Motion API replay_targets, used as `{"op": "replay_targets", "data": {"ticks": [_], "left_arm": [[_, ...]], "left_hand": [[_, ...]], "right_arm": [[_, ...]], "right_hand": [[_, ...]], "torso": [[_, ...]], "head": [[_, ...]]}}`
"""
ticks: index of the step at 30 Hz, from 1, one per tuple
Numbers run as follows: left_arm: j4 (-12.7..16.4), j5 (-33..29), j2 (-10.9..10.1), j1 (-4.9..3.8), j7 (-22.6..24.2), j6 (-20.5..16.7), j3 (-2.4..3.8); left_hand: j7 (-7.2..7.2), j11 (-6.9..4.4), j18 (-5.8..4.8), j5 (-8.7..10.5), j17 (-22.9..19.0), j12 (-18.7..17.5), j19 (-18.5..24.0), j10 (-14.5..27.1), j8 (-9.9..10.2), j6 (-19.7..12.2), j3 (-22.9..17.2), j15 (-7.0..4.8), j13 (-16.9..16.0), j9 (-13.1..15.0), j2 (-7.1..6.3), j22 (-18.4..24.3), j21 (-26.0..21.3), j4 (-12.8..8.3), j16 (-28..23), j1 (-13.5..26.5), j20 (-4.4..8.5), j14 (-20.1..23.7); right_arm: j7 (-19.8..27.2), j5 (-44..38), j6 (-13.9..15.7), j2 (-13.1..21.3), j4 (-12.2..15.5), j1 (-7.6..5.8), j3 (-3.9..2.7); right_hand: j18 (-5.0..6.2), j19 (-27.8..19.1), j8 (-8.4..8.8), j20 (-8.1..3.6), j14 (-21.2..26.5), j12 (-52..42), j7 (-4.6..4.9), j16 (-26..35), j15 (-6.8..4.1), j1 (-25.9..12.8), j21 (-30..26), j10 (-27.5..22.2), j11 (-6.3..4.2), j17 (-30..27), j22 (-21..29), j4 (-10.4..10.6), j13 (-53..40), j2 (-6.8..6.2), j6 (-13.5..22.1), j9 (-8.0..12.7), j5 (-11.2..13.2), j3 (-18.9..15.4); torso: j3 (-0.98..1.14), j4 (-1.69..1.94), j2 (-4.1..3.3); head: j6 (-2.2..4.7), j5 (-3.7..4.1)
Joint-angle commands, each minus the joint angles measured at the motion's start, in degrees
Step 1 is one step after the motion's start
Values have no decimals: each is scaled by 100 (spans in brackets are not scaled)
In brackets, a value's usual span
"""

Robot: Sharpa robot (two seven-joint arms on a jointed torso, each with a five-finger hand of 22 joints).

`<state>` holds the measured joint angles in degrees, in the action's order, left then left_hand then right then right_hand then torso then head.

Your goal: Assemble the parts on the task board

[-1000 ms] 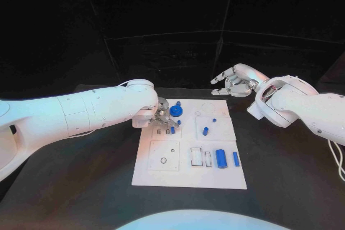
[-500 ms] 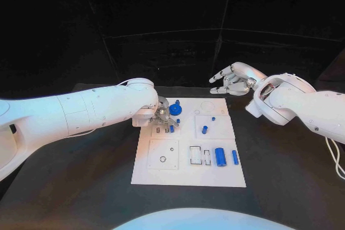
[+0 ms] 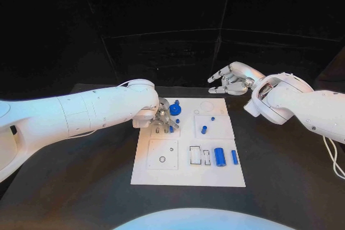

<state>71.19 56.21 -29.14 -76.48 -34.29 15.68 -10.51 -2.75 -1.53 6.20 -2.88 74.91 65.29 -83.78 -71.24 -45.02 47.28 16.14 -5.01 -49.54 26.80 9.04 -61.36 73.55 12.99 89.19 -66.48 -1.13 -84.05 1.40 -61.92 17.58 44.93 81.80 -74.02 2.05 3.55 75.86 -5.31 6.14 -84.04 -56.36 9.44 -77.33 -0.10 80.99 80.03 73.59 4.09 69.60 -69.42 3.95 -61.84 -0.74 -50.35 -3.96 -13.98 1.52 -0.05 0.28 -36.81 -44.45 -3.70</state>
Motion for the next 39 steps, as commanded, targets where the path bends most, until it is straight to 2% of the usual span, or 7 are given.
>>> {"op": "replay_targets", "data": {"ticks": [1, 20, 27, 31, 32, 35, 39], "left_arm": [[10, 11, 10, -3, 22, 62, 2], [101, -166, -24, 29, 148, -146, 3], [175, -287, -93, 33, 198, -250, 3], [230, -327, -143, 39, 228, -327, 3], [253, -338, -162, 40, 244, -372, 3], [317, -509, -225, 42, 272, -572, 3], [434, -718, -326, 42, 302, -870, 3]], "left_hand": [[0, 8, -111, 3, 1360, 26, 17, -23, -39, -58, -24, -21, -8, 15, 23, 5, 13, -48, 22, -83, 33, -560], [-16, 11, -107, -21, 1346, -34, 33, 92, 63, -311, -841, -22, 89, -15, 295, -21, 13, -804, 15, -1008, 32, -557], [-33, 12, -107, -402, 1341, -126, 39, 194, 255, -389, -1590, -24, 157, -140, 277, -29, 9, -1239, 13, -1387, 43, -556], [-75, 35, -109, -521, 1332, -169, 40, 208, 281, -411, -2248, 8, 195, -162, 124, -45, 12, -1456, 9, -1336, 23, -554], [-173, 41, -90, -495, 1332, -181, 43, 169, 216, -397, -3248, 96, 232, -135, -201, -60, 12, -1535, 8, -822, 17, -554], [-114, 39, -94, -472, 1337, -95, 45, 91, -2, -423, -4846, 43, 212, -15, -771, -79, 8, -1650, 10, -83, -7, -555], [-98, 60, -107, -643, 1335, -34, 37, 35, -215, -480, -5451, 15, 181, 111, -988, -94, 6, -1660, 9, 237, -17, -555]], "right_arm": [[28, -78, -31, -7, -6, -11, -3], [163, -214, 43, -123, -116, -9, -3], [179, -220, 31, -156, -158, -9, -3], [186, -220, 28, -175, -182, -8, -3], [187, -220, 27, -179, -188, -8, -3], [184, -221, 22, -187, -204, -8, -3], [177, -221, 22, -189, -217, -8, -3]], "right_hand": [[105, -6, 27, -4, -161, -11, 7, 12, -17, 17, -20, -29, 3, -7, 9, 35, 2, 16, 38, 3, -89, -13], [100, 29, 13, -8, -192, -40, 5, -8, -21, 7, -26, -27, -2, 57, -5, 138, -4, -10, 35, -1, -662, -5], [95, 47, 11, -9, -206, -53, 5, -46, -22, 19, -15, -22, -3, 120, -29, 149, -13, -14, 33, -2, -746, 11], [94, 49, 11, -10, -211, -60, 5, -58, -22, 19, -14, -18, -3, 140, -32, 154, -18, -13, 33, -2, -762, 14], [94, 49, 11, -10, -211, -60, 5, -58, -22, 19, -14, -18, -3, 140, -32, 154, -18, -13, 33, -2, -762, 14], [95, 48, 10, -10, -212, -60, 5, -62, -22, 20, -14, -18, -3, 145, -30, 156, -17, -14, 33, -2, -775, 17], [96, 45, 10, -10, -213, -55, 5, -63, -22, 34, -17, -22, -4, 147, -26, 151, -13, -19, 33, -1, -788, 24]], "torso": [[3, -4, 2], [-2, -2, -1], [3, 5, -4], [3, 13, 2], [-1, 20, 1], [0, 22, 1], [15, 10, -1]], "head": [[8, -16], [35, -9], [41, 1], [47, 4], [46, 5], [63, -2], [77, -30]]}}
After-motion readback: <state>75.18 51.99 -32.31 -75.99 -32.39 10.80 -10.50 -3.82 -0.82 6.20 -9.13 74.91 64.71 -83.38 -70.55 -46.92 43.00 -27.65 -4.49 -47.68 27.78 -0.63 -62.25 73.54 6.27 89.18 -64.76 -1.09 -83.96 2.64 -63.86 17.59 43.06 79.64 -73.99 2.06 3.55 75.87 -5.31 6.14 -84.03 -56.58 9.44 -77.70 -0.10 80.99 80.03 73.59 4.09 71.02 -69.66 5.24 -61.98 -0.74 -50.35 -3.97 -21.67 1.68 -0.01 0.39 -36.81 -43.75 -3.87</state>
